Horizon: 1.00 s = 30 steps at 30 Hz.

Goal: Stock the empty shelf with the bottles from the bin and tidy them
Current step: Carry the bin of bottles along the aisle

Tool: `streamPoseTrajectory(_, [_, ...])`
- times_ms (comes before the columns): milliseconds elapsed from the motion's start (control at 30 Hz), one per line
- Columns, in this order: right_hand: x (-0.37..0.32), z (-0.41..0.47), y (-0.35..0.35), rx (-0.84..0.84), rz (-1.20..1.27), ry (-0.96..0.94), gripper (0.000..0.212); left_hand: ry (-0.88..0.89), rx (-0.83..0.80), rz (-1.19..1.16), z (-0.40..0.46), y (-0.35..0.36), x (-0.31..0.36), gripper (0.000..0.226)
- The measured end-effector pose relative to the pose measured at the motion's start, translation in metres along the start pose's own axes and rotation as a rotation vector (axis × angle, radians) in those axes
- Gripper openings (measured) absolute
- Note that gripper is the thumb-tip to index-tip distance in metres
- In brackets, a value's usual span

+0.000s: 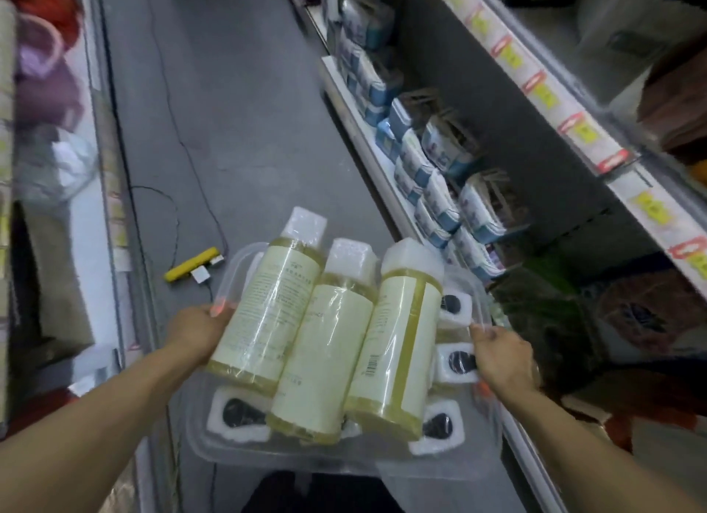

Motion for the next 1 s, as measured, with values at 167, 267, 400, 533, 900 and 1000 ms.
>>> streamPoseTrajectory(167, [-0.092,0.064,0.005,-0.07,-0.108,-0.093,0.047,-0.064,0.035,-0.037,0.047,-0.049,0.033,0.051])
streamPoseTrajectory(267, [-0.141,0.1,0.007,-0.062,-0.152,-0.135,0.047,-0.079,0.046,-0.069,0.081,-0.077,0.06,0.05])
streamPoseTrajectory(400, [-0.191,0.145,0.013,-0.032,-0.086,-0.076,0.044,-0.037,0.027,-0.05,0.14,-0.112,0.107,0.053])
streamPoseTrajectory(533, [-0.239,0.182,0.014,0.0,-0.089,0.006,0.043,0.055,0.005,0.029,0.199,-0.145,0.165,0.05])
streamPoseTrajectory(900, [-0.365,0.295,0.012,0.021,-0.064,0.029,0.042,0.084,-0.047,0.039,0.335,-0.215,0.285,0.051])
streamPoseTrajectory(1000, [-0.386,0.337,0.014,0.017,-0.056,0.041,0.042,0.055,-0.026,0.035,0.367,-0.225,0.321,0.05])
Point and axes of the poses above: each hand's wrist, its own z-axis towards the middle knuckle, its own y-axis out of the palm, x = y × z, the point moved 8 cm from there along z, towards the middle knuckle, and after that the axes turned 7 degrees about -y, right-handed, at the moved point
